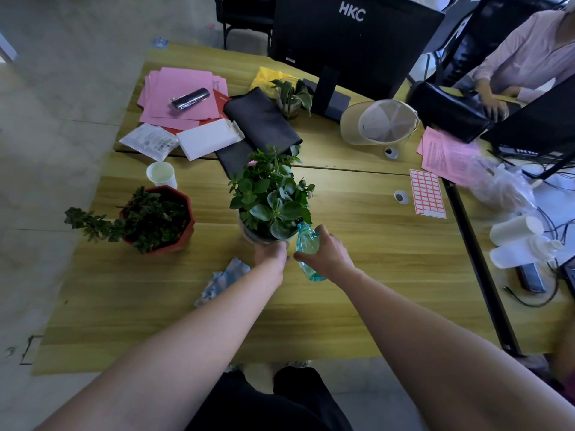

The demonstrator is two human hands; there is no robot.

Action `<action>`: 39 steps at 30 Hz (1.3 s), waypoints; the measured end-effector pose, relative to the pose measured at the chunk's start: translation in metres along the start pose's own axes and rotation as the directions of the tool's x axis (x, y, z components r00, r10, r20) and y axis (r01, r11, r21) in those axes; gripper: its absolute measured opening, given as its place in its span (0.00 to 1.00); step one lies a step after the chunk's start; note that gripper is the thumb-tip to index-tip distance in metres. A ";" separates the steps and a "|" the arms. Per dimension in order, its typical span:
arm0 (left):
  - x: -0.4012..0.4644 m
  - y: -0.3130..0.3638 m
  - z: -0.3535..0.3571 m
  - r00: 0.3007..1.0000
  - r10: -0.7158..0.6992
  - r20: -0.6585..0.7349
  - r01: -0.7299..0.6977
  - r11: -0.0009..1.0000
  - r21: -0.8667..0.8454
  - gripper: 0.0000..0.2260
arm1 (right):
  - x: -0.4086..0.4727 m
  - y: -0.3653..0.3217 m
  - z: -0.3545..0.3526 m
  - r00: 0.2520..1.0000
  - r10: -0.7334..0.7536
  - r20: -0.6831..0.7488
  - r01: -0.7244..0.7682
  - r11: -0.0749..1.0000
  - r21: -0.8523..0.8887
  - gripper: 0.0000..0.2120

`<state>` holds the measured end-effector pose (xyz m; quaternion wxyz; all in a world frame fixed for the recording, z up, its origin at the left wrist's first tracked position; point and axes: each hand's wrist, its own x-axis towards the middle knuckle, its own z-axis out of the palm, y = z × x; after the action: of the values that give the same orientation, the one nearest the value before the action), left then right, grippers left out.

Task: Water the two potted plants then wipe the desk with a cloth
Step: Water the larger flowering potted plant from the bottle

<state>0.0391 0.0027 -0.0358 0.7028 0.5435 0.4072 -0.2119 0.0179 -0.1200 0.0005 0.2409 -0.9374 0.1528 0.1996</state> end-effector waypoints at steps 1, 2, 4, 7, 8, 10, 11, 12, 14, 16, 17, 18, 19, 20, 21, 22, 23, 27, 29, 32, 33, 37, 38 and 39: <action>-0.002 -0.001 0.004 1.000 0.005 0.001 -0.005 1.000 -0.004 0.21 | 0.001 0.002 -0.002 1.000 -0.004 -0.003 0.004 1.000 0.001 0.33; -0.003 -0.001 0.010 1.000 0.005 -0.003 -0.005 1.000 -0.015 0.22 | 0.002 0.005 -0.006 1.000 -0.009 -0.005 0.009 1.000 0.001 0.33; -0.006 -0.001 0.019 1.000 0.000 -0.019 -0.001 0.999 -0.043 0.23 | 0.007 0.010 -0.013 1.000 -0.022 -0.003 0.022 1.000 0.004 0.34; -0.010 0.001 0.032 0.998 -0.007 -0.067 0.002 0.997 -0.075 0.28 | 0.013 0.020 -0.024 0.998 -0.062 0.006 0.063 0.998 -0.004 0.34; -0.011 0.001 0.036 0.997 -0.010 -0.079 0.004 0.997 -0.071 0.30 | 0.016 0.024 -0.028 0.997 -0.073 0.008 0.073 0.997 -0.002 0.34; -0.012 -0.003 0.047 0.995 -0.028 -0.099 0.022 0.998 -0.067 0.30 | 0.022 0.034 -0.036 0.995 -0.100 0.023 0.100 0.995 0.002 0.34; -0.015 -0.003 0.052 0.994 -0.035 -0.102 0.028 0.998 -0.064 0.29 | 0.025 0.037 -0.038 0.993 -0.114 0.031 0.114 0.994 0.002 0.34; -0.016 -0.004 0.058 0.993 -0.038 -0.107 0.032 0.998 -0.061 0.27 | 0.028 0.041 -0.042 0.991 -0.128 0.039 0.128 0.992 0.002 0.34; -0.016 -0.006 0.068 0.991 -0.049 -0.126 0.040 0.997 -0.071 0.27 | 0.033 0.046 -0.047 0.987 -0.154 0.057 0.154 0.988 0.000 0.34; -0.016 -0.005 0.076 0.987 -0.066 -0.149 0.048 0.992 -0.117 0.27 | 0.038 0.050 -0.051 0.980 -0.183 0.073 0.184 0.983 -0.002 0.35; -0.014 -0.003 0.078 0.983 -0.071 -0.168 0.049 0.990 -0.133 0.27 | 0.040 0.051 -0.052 0.977 -0.198 0.078 0.198 0.980 -0.001 0.36; -0.013 -0.004 0.082 0.978 -0.078 -0.193 0.049 0.988 -0.150 0.26 | 0.042 0.054 -0.054 0.973 -0.212 0.089 0.213 0.977 -0.002 0.36; -0.012 -0.004 0.085 0.974 -0.077 -0.212 0.043 0.986 -0.163 0.25 | 0.044 0.056 -0.055 0.970 -0.223 0.099 0.224 0.974 0.000 0.36; -0.011 -0.005 0.087 0.972 -0.070 -0.222 0.030 0.984 -0.177 0.24 | 0.046 0.057 -0.056 0.967 -0.233 0.106 0.234 0.972 0.002 0.36; -0.010 -0.006 0.089 0.972 -0.063 -0.228 0.015 0.979 -0.204 0.22 | 0.048 0.059 -0.056 0.963 -0.243 0.114 0.244 0.970 0.005 0.35; -0.009 -0.007 0.092 0.971 -0.061 -0.231 0.004 0.970 -0.241 0.21 | 0.050 0.061 -0.056 0.959 -0.255 0.121 0.256 0.967 0.009 0.34; -0.009 -0.007 0.094 0.971 -0.058 -0.232 -0.007 0.963 -0.269 0.20 | 0.051 0.062 -0.057 0.956 -0.263 0.127 0.264 0.964 0.013 0.34; -0.009 -0.006 0.099 0.964 -0.055 -0.261 -0.034 0.946 -0.323 0.21 | 0.055 0.070 -0.058 0.946 -0.289 0.146 0.290 0.957 0.015 0.34; -0.008 -0.006 0.101 0.959 -0.061 -0.278 -0.036 0.943 -0.330 0.21 | 0.057 0.073 -0.058 0.944 -0.294 0.148 0.295 0.955 0.014 0.34; -0.008 -0.008 0.102 0.958 -0.067 -0.280 -0.035 0.938 -0.344 0.21 | 0.059 0.078 -0.058 0.940 -0.305 0.155 0.307 0.952 0.006 0.34; -0.009 -0.007 0.102 0.958 -0.065 -0.279 -0.037 0.938 -0.345 0.20 | 0.060 0.080 -0.058 0.937 -0.313 0.155 0.317 0.948 -0.003 0.34; -0.006 -0.004 0.096 0.953 -0.069 -0.294 -0.025 0.952 -0.304 0.19 | 0.061 0.085 -0.059 0.935 -0.326 0.138 0.331 0.944 -0.014 0.34; -0.005 -0.003 0.094 0.950 -0.068 -0.306 -0.028 0.954 -0.300 0.20 | 0.061 0.085 -0.059 0.934 -0.329 0.139 0.334 0.943 -0.015 0.34; -0.003 -0.001 0.091 0.948 -0.068 -0.309 -0.028 0.955 -0.296 0.21 | 0.061 0.085 -0.059 0.933 -0.332 0.138 0.337 0.941 -0.015 0.34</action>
<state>0.0673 -0.0832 -0.0269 0.6998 0.4543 0.5473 -0.0657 0.0563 -0.2334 -0.0127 0.2628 -0.9388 -0.0294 0.2209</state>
